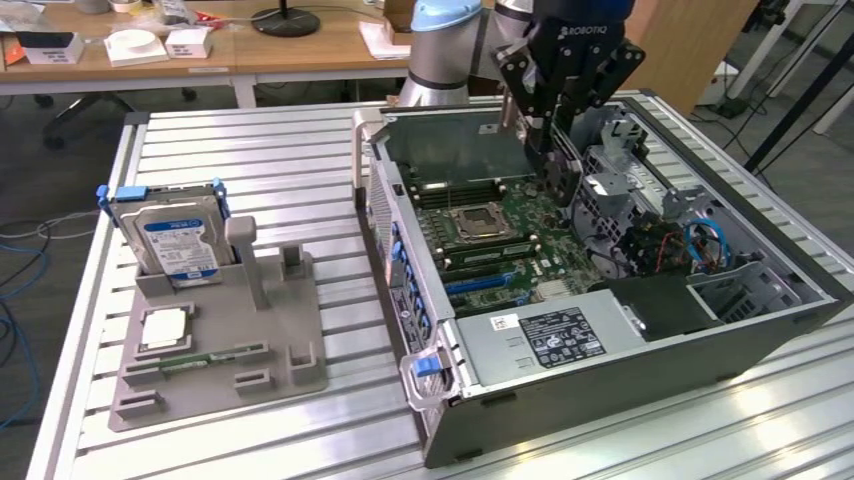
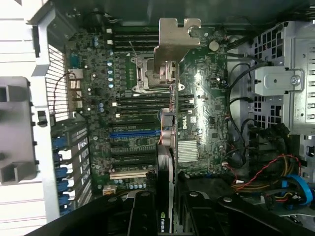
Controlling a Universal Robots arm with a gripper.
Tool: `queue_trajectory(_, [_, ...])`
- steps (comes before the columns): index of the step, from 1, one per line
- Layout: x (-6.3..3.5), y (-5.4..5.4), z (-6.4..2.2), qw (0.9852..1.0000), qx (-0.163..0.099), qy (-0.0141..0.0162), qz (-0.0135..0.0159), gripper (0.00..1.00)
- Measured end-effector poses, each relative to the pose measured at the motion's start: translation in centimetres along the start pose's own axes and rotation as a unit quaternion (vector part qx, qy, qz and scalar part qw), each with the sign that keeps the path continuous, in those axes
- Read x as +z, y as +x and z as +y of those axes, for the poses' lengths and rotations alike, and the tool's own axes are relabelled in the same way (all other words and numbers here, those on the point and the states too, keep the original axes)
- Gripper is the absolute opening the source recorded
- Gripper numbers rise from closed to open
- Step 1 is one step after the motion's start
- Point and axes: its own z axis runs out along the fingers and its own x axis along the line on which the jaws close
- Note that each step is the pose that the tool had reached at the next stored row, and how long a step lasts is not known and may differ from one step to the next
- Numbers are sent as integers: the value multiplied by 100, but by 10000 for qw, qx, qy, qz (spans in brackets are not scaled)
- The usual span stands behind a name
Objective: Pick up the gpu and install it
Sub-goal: 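Pick up the gpu and move the gpu toward the slot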
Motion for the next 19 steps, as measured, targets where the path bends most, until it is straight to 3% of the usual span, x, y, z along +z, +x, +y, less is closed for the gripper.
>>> queue_trajectory(19, [6,-38,3,10000,0,0,0,26])
